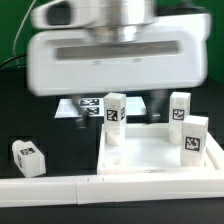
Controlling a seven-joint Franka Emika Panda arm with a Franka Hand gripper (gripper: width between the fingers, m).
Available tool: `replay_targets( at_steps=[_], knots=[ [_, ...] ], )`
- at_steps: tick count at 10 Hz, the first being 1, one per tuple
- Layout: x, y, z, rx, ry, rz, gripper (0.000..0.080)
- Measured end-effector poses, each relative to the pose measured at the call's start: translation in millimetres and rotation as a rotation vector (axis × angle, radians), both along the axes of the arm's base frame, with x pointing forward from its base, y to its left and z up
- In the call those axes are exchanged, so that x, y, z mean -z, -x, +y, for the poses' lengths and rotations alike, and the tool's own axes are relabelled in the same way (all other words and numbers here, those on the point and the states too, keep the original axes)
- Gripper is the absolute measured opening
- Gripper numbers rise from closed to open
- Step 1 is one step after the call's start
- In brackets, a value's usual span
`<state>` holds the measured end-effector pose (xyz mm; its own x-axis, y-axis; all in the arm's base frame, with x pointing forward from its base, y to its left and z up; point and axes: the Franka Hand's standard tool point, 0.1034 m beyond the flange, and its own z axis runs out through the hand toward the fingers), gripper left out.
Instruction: Assemble square table
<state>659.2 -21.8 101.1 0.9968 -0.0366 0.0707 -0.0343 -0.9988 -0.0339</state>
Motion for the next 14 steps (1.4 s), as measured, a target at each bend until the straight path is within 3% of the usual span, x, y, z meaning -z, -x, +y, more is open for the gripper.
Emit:
replay_targets(
  at_steps=[1,2,6,11,12,14],
  knots=[
    [4.5,6.1,-24.0,-0.074,0.002,0.036,0.0649],
    [8.8,8.6,-35.9,-0.143,0.016,0.047,0.0649],
    [16.5,16.1,-43.7,-0.396,0.04,0.066,0.0649],
    [55.8,54.5,-111.9,-0.501,0.024,0.135,0.0649],
    [69.6,65.9,-124.1,-0.486,0.03,0.14,0.0649],
    [87.0,76.4,-122.1,-0.48,0.021,0.163,0.0649]
  ],
)
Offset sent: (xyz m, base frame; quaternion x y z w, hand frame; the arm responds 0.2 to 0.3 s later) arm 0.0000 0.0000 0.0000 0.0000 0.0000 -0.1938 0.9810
